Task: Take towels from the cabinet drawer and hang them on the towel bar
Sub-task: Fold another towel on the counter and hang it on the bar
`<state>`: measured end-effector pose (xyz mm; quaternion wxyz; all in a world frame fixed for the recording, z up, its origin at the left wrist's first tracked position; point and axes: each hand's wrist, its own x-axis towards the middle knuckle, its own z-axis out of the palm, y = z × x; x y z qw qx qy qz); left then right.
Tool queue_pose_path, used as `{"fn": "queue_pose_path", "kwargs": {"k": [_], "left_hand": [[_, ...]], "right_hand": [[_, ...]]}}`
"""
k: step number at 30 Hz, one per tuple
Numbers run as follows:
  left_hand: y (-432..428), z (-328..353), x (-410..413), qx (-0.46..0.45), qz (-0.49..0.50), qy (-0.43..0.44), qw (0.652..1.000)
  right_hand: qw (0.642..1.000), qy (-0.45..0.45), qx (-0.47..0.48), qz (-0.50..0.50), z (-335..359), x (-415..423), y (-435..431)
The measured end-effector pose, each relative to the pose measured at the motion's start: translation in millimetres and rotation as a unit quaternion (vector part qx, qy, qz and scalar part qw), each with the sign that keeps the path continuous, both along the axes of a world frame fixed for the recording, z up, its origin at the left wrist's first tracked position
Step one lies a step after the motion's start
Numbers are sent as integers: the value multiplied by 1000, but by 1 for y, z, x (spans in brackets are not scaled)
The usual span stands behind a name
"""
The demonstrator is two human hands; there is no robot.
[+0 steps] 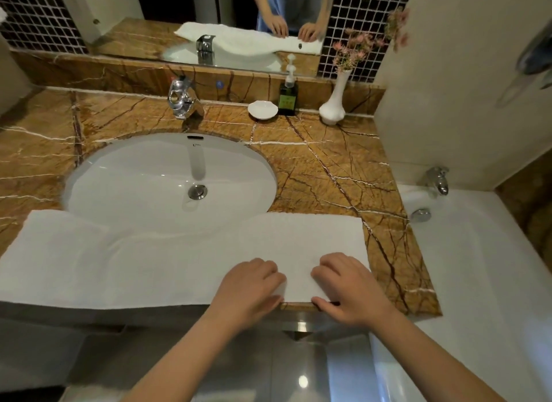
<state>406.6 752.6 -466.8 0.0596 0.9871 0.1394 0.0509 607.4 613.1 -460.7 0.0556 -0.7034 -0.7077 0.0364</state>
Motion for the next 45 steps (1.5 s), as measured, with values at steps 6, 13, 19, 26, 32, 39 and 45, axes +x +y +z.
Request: {"fn": "queue_pose_path", "kwargs": {"k": [6,13,19,26,32,39,45], "left_hand": [[2,0,8,34,7,-18,999],[-2,7,16,32,69,6,997],[-7,7,30,95,-2,34,995],[-5,17,39,-5,95,-31,995],[0,18,44,30,102,45,993],[3,15,44,50,154,46,986],[20,22,47,118,97,70,986]], "right_hand": [[998,-43,-8,35,-2,19,-8],[999,-8,-35,2,6,24,4],[999,-32,-10,14,6,28,0],[998,-53,35,-8,2,27,0],[986,-82,135,-57,16,44,16],[970,-76,212,-94,23,60,26],[990,18,104,-96,-14,53,-11]]}}
